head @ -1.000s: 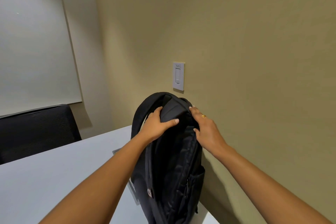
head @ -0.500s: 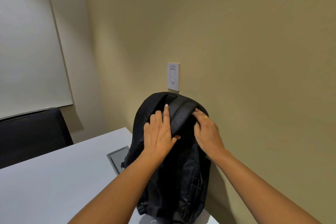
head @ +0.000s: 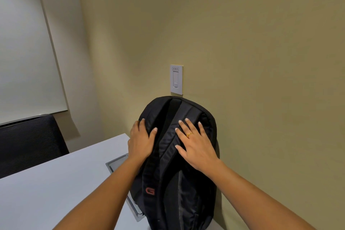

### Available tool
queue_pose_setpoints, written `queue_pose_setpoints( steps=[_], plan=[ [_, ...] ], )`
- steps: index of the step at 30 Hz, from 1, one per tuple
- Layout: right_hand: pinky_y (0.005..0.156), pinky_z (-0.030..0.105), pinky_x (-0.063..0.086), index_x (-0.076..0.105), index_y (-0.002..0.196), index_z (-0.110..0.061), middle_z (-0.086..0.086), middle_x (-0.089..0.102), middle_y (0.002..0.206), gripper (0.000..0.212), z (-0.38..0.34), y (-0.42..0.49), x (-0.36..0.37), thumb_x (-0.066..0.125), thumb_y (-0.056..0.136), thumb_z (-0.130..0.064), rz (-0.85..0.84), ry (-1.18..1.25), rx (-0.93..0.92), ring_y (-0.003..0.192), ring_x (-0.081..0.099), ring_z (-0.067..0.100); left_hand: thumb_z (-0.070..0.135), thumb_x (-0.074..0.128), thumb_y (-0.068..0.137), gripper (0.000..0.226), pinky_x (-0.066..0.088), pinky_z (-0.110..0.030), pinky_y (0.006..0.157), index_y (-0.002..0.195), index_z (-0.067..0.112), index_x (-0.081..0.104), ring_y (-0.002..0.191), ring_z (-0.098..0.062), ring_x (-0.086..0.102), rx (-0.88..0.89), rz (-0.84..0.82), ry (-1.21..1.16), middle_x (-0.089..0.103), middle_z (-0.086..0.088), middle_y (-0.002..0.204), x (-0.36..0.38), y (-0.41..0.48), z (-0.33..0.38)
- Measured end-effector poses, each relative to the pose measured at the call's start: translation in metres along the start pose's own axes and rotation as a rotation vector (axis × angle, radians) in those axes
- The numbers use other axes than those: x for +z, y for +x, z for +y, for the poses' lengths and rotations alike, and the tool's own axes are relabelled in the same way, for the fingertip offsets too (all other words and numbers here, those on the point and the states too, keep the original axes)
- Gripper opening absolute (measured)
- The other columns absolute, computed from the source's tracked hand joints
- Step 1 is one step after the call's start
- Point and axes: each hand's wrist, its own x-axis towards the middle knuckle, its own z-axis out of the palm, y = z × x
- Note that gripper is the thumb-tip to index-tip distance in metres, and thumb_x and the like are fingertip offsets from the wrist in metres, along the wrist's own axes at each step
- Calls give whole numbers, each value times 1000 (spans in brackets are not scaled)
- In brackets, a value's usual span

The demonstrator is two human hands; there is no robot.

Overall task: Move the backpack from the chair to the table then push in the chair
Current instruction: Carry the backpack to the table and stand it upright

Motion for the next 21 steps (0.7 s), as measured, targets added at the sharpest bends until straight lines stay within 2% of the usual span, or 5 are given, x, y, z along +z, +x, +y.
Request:
queue_pose_setpoints(
  steps=[6,11,13,16,21],
  plan=[
    [102,49,33,53,128,-16,4,44,142,59,5,-4,12,67,79,-44,-74,-30,49,135,32,22,34,44,96,66,25,-47,112,147,6,13,139,-36,25,-229,-132,-354,20,-17,154,4,38,-22],
    [113,45,6,21,145,-18,1,2,156,59,9,-2,19,43,95,-40,-130,36,38,134,-21,18,34,41,98,59,29,-44,110,145,5,21,134,-35,34,-274,-234,-537,31,-16,150,7,51,-23],
    [113,44,3,15,147,-18,0,-5,156,60,11,-2,19,39,97,-40,-172,31,46,130,-27,16,39,40,97,54,37,-43,104,137,3,39,124,-34,45,-329,-207,-550,46,-17,139,5,57,-30],
    [113,43,0,10,147,-19,0,-9,155,61,13,-4,19,39,97,-41,-202,21,41,129,-29,17,40,48,93,41,43,-33,71,100,2,59,83,-25,53,-303,-83,-529,59,-14,98,-3,58,-38],
    [111,41,-4,13,147,-19,0,-7,156,61,13,-4,18,38,96,-42,-197,31,44,131,-27,17,39,68,80,34,43,-33,69,78,6,61,74,-26,55,-187,180,-468,61,-9,76,-32,60,-41]
  ],
)
